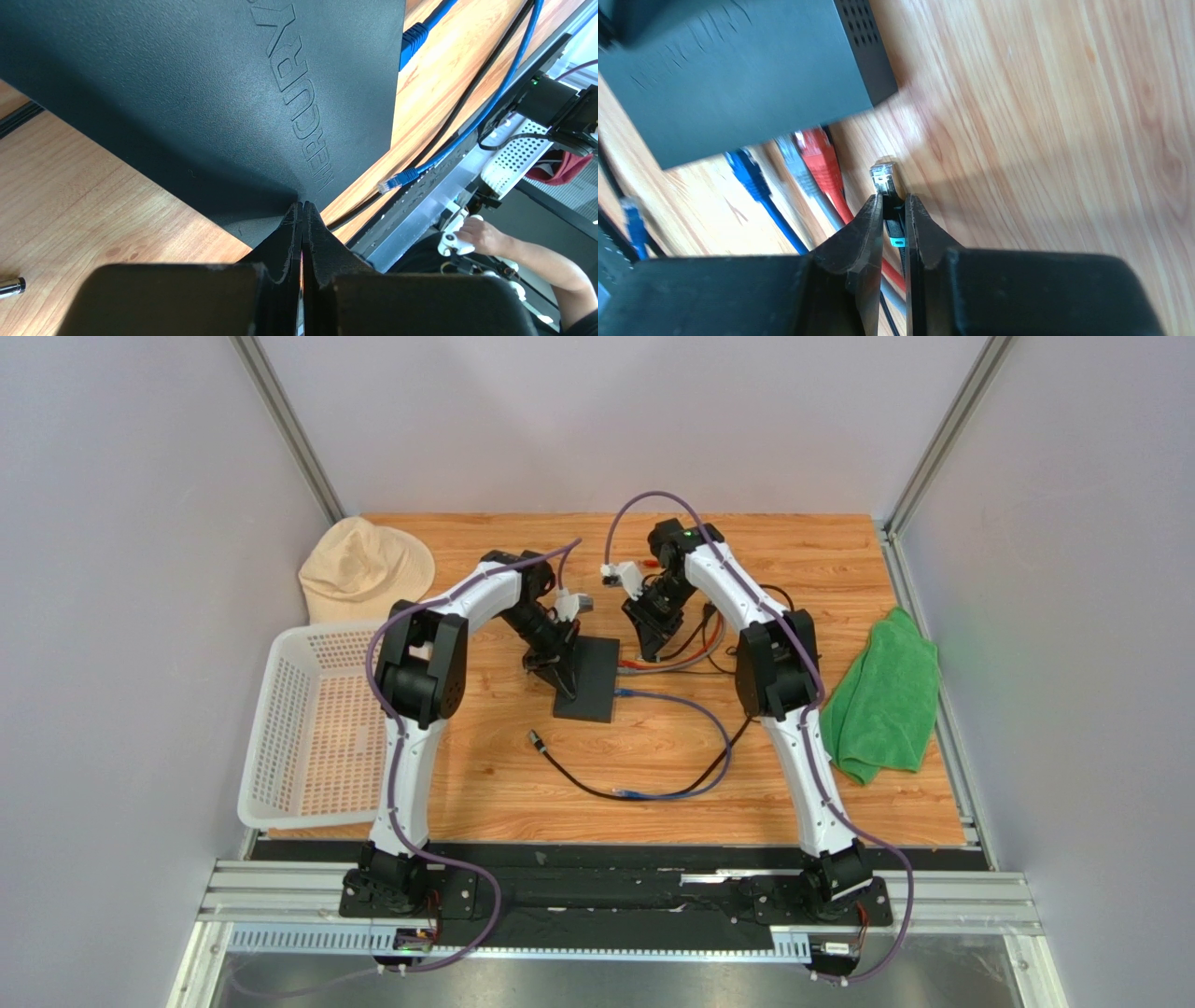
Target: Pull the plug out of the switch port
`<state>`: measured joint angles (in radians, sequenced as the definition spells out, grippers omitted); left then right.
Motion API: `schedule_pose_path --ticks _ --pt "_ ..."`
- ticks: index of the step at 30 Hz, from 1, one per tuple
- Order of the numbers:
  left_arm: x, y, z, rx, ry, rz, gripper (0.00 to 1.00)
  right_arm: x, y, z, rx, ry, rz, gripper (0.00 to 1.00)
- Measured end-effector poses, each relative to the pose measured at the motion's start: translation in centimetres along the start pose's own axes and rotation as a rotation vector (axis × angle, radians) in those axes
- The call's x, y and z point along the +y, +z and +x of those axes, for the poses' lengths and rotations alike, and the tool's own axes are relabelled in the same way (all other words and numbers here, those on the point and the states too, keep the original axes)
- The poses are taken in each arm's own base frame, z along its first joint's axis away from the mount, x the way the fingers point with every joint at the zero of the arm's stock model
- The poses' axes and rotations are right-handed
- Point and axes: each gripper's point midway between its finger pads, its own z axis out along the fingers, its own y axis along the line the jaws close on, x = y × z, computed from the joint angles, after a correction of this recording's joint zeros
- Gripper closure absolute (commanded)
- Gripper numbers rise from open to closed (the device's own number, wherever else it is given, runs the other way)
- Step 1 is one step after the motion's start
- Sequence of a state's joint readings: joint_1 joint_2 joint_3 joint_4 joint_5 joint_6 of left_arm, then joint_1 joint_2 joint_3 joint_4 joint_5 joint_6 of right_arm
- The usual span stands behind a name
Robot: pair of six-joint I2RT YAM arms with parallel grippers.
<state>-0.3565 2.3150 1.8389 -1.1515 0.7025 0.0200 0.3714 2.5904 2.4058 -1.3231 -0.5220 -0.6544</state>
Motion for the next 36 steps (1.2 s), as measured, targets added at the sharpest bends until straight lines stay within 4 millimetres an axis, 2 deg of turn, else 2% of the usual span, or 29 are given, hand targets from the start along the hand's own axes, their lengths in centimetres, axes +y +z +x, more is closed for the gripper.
schedule_pose_path --ticks 7,11,14,17,19,22,25,28,32,34,35,36 --pt "0.0 0.0 0.0 0.001 0.0 -0.002 1.0 -1.4 -1.9 1.6 0.078 -0.02 0.105 1.0" --pt "0.0 0.0 0.0 0.001 0.0 -0.002 1.0 -3.0 -4.0 2.3 0.1 -0.012 0.196 1.0" --pt "0.0 0.0 0.0 0.001 0.0 -0.002 1.0 -4.7 -6.7 3.1 0.082 0.033 0.284 1.0" --pt "0.0 0.0 0.0 0.001 0.0 -0.002 1.0 -7.8 -10.4 3.7 0.002 0.122 0.388 1.0" --pt "0.0 0.0 0.0 0.001 0.0 -0.002 1.0 -10.7 -13.4 4.6 -0.058 0.201 0.478 1.0" --pt "0.0 0.0 0.0 0.001 -0.003 -0.002 1.0 -15.3 -17.7 6.9 -0.123 0.309 0.629 1.0" --pt "0.0 0.0 0.0 0.001 -0.003 -0.002 1.0 -19.0 -21.2 9.3 -0.155 0.4 0.785 1.0" --pt "0.0 0.0 0.0 0.001 -0.003 -0.002 1.0 -20.9 -23.4 9.8 -0.183 0.461 0.911 1.0" --pt "0.0 0.0 0.0 0.001 -0.002 -0.002 1.0 -21.8 -24.1 8.2 -0.241 0.494 0.989 1.0" --pt "0.0 0.0 0.0 0.001 -0.002 -0.002 1.0 -21.8 -23.9 7.4 -0.249 0.495 1.014 0.77" --pt "0.0 0.0 0.0 0.001 -0.002 -0.002 1.0 -21.8 -23.7 7.0 -0.25 0.495 1.023 0.69" --pt "0.0 0.0 0.0 0.001 -0.002 -0.002 1.0 -21.8 -23.5 6.8 -0.249 0.496 1.031 0.5"
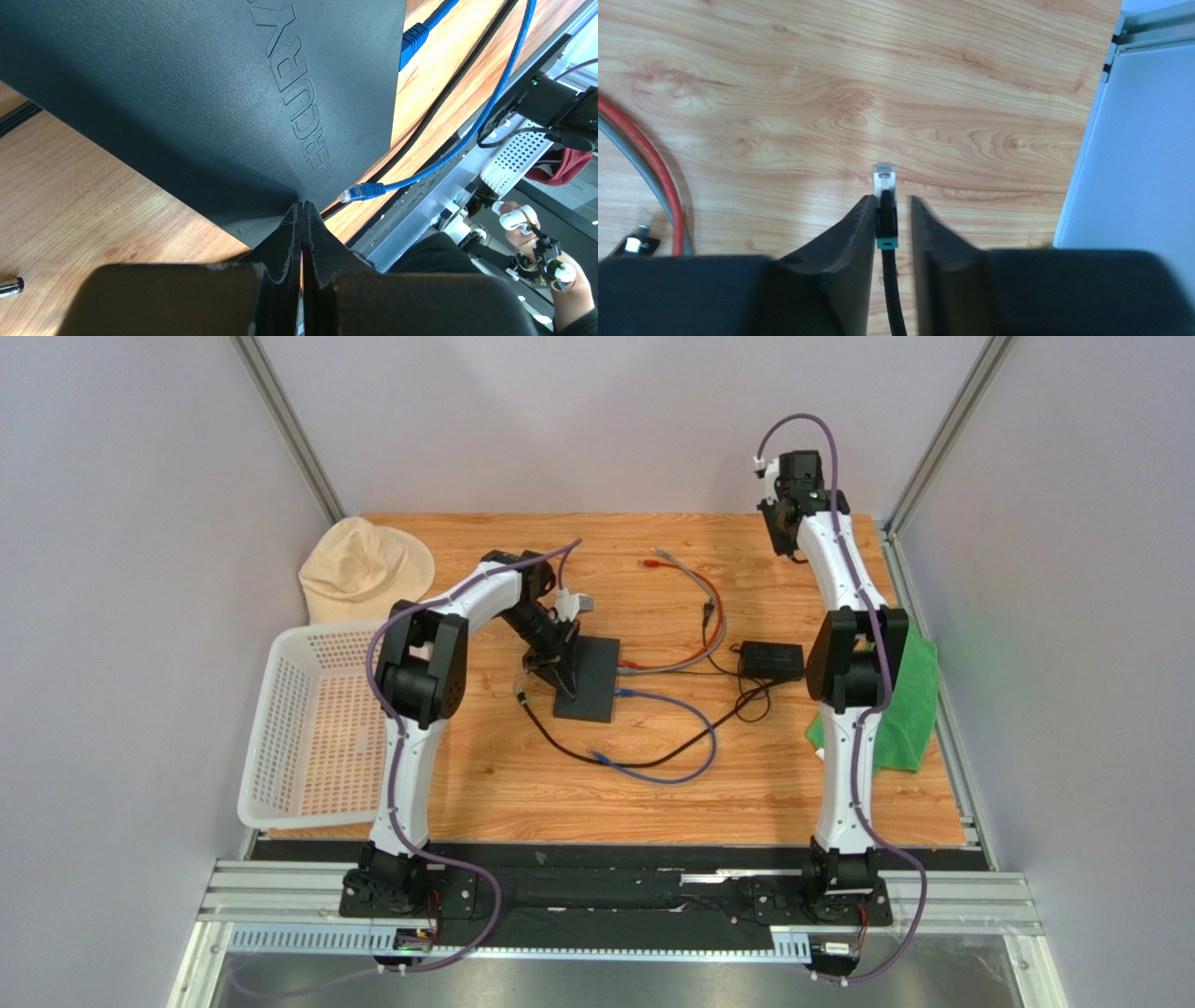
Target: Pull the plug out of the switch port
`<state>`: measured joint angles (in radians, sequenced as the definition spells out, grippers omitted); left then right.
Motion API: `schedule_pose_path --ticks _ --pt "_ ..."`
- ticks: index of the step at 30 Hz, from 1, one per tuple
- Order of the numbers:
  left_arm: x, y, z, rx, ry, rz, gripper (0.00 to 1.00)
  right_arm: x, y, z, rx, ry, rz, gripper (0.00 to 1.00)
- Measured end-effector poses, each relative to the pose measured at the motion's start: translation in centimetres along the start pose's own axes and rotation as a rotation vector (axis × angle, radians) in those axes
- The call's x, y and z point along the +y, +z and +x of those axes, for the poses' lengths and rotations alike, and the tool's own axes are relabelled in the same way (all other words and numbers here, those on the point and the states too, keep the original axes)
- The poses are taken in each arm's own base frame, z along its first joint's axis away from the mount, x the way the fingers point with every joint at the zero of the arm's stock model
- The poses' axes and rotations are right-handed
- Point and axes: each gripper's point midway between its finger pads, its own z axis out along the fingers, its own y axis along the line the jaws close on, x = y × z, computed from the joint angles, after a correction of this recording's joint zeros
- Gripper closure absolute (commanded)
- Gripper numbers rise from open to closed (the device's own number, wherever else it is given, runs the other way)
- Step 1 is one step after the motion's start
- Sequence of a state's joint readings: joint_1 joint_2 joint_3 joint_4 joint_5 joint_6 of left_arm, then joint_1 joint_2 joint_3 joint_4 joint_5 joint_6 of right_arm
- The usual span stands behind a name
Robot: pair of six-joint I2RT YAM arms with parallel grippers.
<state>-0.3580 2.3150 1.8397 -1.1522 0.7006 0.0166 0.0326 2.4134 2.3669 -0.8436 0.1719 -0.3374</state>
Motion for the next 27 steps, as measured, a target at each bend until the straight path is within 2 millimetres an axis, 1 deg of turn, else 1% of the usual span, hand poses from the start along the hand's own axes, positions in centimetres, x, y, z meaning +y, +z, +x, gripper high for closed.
schedule_pose_path --ticks 1,3,6,9,12,15,17,19,22,23,24,26,27 --pt "0.0 0.0 0.0 0.0 0.0 0.0 1.0 0.2 0.1 -0.1 -0.001 0.002 0.009 0.42" --pt "0.0 0.0 0.0 0.0 0.0 0.0 1.0 0.8 0.3 -0.2 0.001 0.0 0.018 0.28" --pt "0.0 0.0 0.0 0.0 0.001 0.0 1.0 1.2 0.5 -0.2 0.001 0.001 0.021 0.26" --pt "0.0 0.0 0.0 0.001 0.001 -0.001 1.0 1.1 0.5 -0.3 -0.002 0.005 0.019 0.25" --pt "-0.1 0.2 0.1 0.007 0.005 -0.005 1.0 1.6 0.4 -0.6 -0.013 0.011 -0.006 0.25" --pt "-0.4 0.4 0.3 0.016 0.009 -0.007 1.0 2.2 -0.2 -1.0 -0.027 0.015 -0.042 0.25" --pt "-0.6 0.5 0.4 0.022 0.02 -0.003 1.0 3.0 -1.3 -1.6 -0.044 0.014 -0.078 0.25" --pt "-0.8 0.5 0.4 0.023 0.035 0.003 0.99 4.5 -3.0 -2.5 -0.07 0.016 -0.14 0.24" --pt "-0.8 0.2 0.3 0.014 0.066 0.009 0.84 7.8 -6.0 -4.6 -0.139 0.023 -0.289 0.23" --pt "-0.7 0.0 0.1 0.006 0.083 0.004 0.76 8.9 -6.9 -5.2 -0.159 0.025 -0.342 0.22" --pt "-0.5 -0.4 -0.1 -0.006 0.105 -0.005 0.73 10.0 -7.7 -5.6 -0.177 0.028 -0.391 0.22" --pt "-0.4 -1.4 -0.2 -0.027 0.157 -0.033 0.66 12.5 -9.2 -5.7 -0.193 0.03 -0.505 0.22" --pt "-0.4 -2.1 -0.3 -0.038 0.177 -0.051 0.64 13.8 -9.7 -5.5 -0.19 0.033 -0.564 0.22"
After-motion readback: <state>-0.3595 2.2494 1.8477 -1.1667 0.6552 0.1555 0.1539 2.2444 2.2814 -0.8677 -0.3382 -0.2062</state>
